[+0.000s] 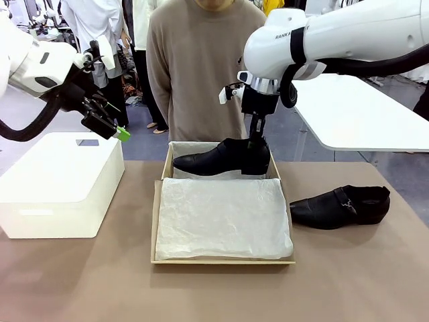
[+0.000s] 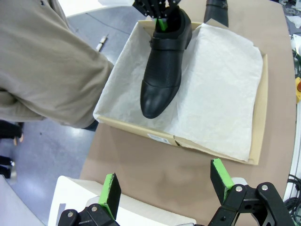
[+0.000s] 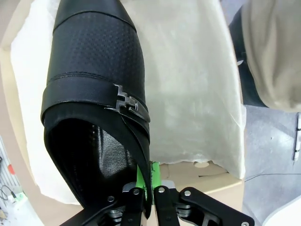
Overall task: Pack the shoes into the box.
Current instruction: Place one shoe of the Shoes into the Shoes Box.
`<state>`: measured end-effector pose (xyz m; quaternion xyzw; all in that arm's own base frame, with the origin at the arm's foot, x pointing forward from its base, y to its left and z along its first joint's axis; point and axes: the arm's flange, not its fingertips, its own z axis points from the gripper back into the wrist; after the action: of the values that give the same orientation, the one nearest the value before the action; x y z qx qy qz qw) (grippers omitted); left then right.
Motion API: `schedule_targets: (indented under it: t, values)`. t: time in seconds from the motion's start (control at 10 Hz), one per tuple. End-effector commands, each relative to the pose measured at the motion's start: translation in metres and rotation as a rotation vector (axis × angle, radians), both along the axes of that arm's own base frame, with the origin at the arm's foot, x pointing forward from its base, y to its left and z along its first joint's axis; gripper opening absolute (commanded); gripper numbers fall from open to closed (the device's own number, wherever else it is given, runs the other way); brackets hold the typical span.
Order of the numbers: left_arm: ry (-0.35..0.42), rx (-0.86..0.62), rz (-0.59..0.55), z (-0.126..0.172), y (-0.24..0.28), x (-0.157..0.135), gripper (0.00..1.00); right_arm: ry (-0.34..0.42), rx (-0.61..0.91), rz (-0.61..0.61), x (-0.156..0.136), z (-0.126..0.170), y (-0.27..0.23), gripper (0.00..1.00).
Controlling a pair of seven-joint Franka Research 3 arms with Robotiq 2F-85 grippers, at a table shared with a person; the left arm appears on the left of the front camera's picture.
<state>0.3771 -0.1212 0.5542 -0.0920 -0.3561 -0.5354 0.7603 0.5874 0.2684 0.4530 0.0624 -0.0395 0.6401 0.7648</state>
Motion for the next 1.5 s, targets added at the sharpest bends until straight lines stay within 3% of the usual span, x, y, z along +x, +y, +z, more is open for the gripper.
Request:
schedule_targets:
  t: [0.0,0.4,1.3,1.4]
  values:
    - [0.006,-0.013,-0.001,-0.001,0.0,0.0,1.0,-0.032,-0.013,0.07,0.002,-0.007,-0.001,0.0]
    - [0.006,-0.013,-0.001,-0.001,0.0,0.0,1.0,0.022,-0.027,0.111,0.024,-0.019,0.003,0.0]
    - [0.006,-0.013,-0.001,-0.001,0.0,0.0,1.0,0.005,0.005,0.12,0.041,-0.053,0.012,0.0]
    - [0.006,-0.013,-0.001,-0.001,0.0,0.0,1.0,0.014,0.002,0.124,0.042,-0.054,0.012,0.08]
